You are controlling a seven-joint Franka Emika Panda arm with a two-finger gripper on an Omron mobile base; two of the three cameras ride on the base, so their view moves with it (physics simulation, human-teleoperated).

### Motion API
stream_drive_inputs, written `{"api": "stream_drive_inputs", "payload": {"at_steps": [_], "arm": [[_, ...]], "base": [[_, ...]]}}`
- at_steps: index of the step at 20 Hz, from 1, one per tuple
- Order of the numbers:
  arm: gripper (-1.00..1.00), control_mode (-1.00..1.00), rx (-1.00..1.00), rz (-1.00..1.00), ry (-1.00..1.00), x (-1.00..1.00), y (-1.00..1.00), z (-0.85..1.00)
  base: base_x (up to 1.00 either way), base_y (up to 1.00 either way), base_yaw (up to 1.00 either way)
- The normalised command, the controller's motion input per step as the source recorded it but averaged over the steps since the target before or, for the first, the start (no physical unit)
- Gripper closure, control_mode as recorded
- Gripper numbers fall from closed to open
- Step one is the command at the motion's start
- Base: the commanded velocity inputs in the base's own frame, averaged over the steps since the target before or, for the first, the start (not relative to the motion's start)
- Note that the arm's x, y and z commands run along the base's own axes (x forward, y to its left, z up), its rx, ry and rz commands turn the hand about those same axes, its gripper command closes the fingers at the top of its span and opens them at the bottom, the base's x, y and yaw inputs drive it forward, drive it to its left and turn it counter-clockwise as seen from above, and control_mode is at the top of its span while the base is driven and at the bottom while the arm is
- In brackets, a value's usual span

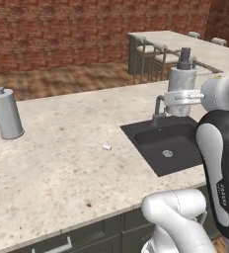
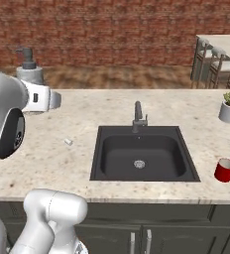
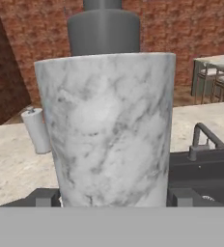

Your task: Open the cabinet. Pick the soap dispenser and place it next to the sink. Then close the cabinet.

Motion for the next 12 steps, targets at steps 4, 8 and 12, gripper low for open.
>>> {"api": "stream_drive_inputs", "payload": {"at_steps": [4,8,12], "arm": [[1.00,-1.00,0.00,0.16,0.45,0.72,0.15,0.00],[1.00,-1.00,0.00,0.21,0.21,0.62,0.05,-0.04],[1.00,-1.00,0.00,0.07,-0.03,0.11,0.00,-0.18]], "base": [[0.00,0.00,0.00],[0.00,0.00,0.00],[0.00,0.00,0.00]]}}
